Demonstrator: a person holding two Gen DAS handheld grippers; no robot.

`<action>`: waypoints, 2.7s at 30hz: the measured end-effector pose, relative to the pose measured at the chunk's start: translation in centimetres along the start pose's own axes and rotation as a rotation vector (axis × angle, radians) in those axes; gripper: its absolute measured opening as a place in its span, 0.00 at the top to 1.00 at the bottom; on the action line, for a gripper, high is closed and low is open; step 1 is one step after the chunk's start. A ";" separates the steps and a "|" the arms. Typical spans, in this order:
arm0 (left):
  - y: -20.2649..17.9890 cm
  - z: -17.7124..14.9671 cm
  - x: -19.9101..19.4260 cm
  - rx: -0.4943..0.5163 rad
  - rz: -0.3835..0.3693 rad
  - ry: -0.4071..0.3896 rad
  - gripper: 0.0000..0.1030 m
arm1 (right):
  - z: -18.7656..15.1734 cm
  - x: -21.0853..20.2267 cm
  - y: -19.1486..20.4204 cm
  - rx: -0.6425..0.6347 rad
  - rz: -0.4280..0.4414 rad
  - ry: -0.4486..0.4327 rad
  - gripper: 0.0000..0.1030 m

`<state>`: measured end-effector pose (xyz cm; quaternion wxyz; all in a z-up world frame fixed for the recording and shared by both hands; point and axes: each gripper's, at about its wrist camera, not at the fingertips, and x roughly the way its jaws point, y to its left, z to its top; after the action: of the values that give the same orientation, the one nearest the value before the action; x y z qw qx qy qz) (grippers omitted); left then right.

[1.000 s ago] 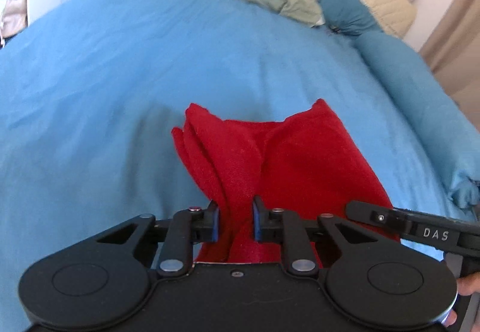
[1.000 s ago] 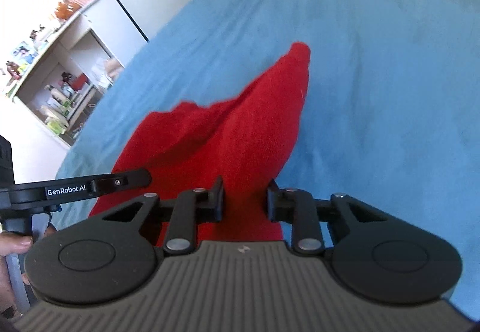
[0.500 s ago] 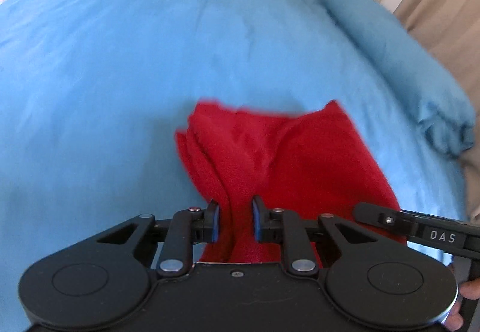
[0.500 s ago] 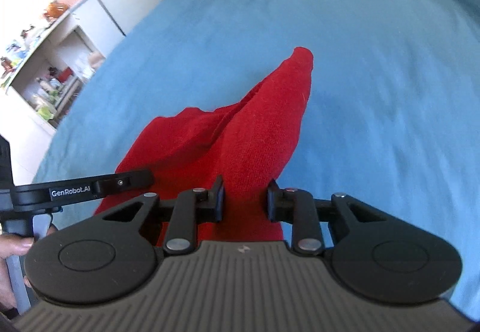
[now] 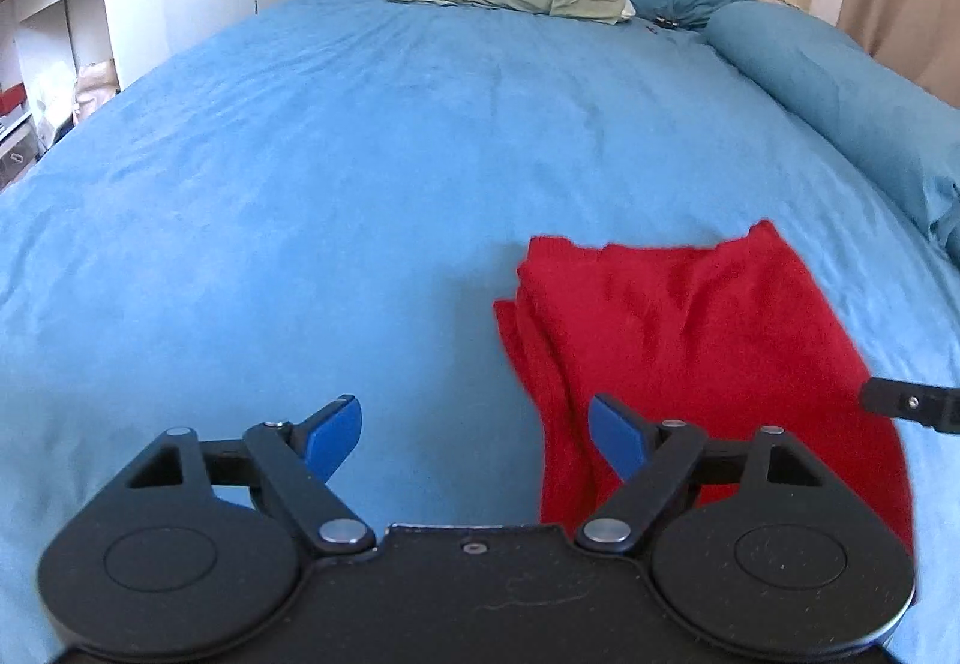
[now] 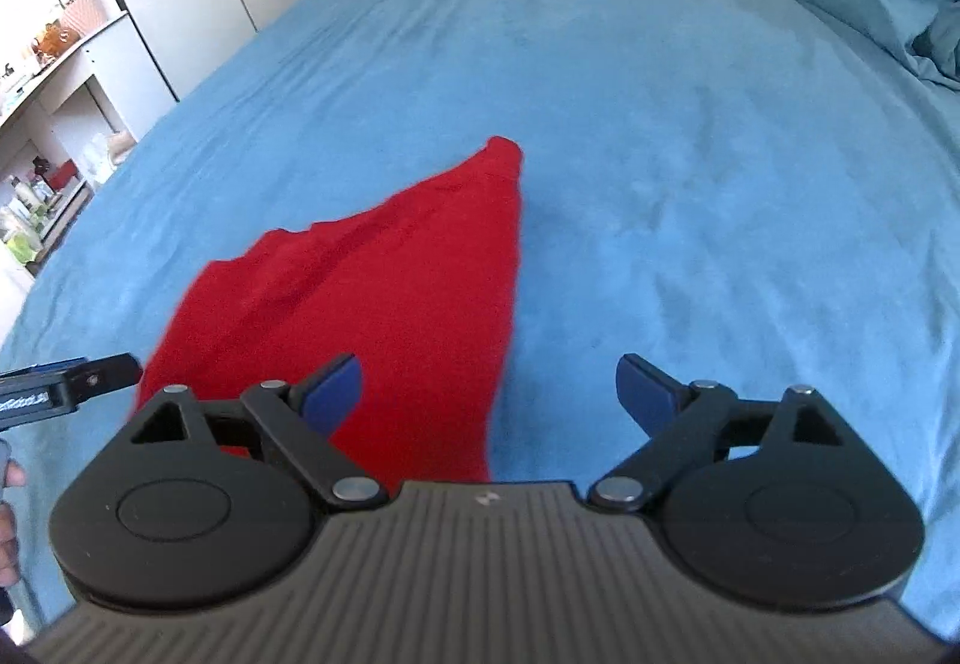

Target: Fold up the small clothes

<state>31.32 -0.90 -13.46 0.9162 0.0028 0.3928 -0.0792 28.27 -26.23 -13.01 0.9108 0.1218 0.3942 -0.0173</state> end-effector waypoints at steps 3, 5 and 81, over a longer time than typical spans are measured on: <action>-0.7 -1.6 1.1 0.069 0.054 -0.012 0.16 | -1.5 1.0 -0.8 -0.032 -0.012 -0.002 0.00; -0.6 -2.5 1.6 0.090 0.067 -0.030 0.16 | -2.1 1.1 -1.1 -0.040 -0.002 -0.026 0.00; -5.0 -11.3 -32.0 0.111 0.110 -0.148 0.00 | -14.5 -32.8 8.4 -0.098 -0.186 -0.041 0.00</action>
<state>0.72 -0.46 2.08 0.9441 0.0692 0.3184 -0.0501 -3.61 -16.76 2.81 0.9180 0.0398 0.3853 -0.0848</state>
